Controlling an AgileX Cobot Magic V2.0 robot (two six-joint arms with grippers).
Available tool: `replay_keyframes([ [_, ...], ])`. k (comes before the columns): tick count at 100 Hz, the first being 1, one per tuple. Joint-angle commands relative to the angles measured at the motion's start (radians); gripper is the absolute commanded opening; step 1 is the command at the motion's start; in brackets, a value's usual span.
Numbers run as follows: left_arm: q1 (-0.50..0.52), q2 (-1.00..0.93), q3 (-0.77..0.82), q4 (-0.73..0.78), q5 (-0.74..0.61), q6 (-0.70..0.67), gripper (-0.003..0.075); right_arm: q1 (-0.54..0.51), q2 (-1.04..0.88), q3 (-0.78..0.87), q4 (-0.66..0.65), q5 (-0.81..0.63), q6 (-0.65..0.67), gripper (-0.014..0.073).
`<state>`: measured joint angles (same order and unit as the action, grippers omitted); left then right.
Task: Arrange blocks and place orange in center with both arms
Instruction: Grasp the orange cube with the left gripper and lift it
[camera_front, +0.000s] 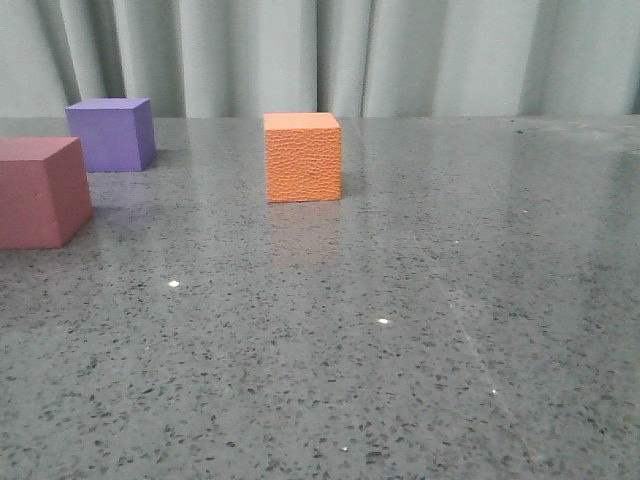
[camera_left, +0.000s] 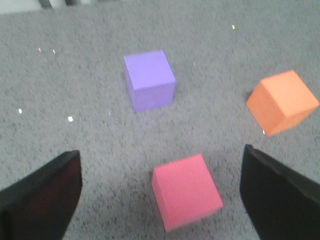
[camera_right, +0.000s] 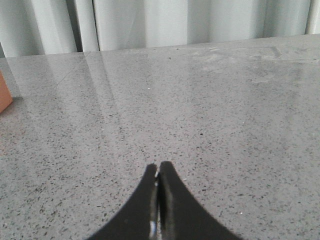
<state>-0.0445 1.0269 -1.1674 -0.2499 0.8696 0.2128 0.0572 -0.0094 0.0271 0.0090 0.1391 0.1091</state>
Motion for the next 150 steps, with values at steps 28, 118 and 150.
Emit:
replay_keyframes([
  [28, -0.109, 0.045, -0.064, -0.188, -0.154, -0.024, 0.0616, -0.007, -0.025, -0.013, 0.001, -0.085, -0.008, -0.0067],
  [118, -0.662, 0.786, -0.559, 0.588, -0.130, -0.878, 0.0577, -0.007, -0.025, -0.013, 0.001, -0.085, -0.008, -0.0067],
  [150, -0.666, 0.850, -0.569, 0.590, -0.079, -0.920, 0.0577, -0.007, -0.025, -0.013, 0.001, -0.085, -0.008, -0.0067],
])
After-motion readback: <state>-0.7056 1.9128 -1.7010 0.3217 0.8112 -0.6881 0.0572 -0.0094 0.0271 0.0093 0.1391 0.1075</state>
